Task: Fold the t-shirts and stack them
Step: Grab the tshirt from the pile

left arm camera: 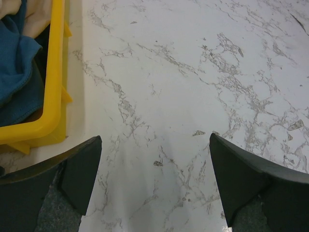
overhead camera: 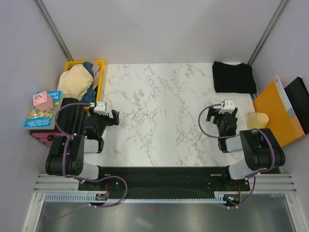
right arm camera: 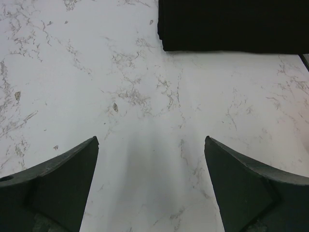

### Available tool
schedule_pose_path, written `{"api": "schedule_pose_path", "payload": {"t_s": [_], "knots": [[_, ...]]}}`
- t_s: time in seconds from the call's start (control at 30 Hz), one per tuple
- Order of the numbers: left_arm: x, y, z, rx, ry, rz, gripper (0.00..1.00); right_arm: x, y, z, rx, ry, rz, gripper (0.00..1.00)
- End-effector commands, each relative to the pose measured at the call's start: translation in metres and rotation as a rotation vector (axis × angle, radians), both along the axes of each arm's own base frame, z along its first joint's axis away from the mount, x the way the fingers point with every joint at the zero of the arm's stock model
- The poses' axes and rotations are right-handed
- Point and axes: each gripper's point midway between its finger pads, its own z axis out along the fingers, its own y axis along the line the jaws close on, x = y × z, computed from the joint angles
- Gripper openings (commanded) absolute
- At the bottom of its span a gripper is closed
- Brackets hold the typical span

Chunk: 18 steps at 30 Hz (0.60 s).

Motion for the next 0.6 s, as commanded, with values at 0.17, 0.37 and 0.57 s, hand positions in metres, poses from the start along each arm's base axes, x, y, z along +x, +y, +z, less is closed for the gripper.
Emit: {"api": "schedule_pose_path", "payload": {"t_s": [0.17,0.37,0.57], "knots": [[0.006,0.002,0.018,-0.018,-0.068,0.022,1.00,0.006,0.002,0.014,0.024,-0.060,0.005,0.98],[0.006,-0.005,0.025,0.002,-0.083,-0.028,1.00,0.006,0.012,0.015,0.017,-0.044,0.064,0.98],[0.013,-0.025,0.068,0.098,0.016,-0.194,1.00,0.016,0.066,0.035,-0.045,0.116,0.422,0.98]]}}
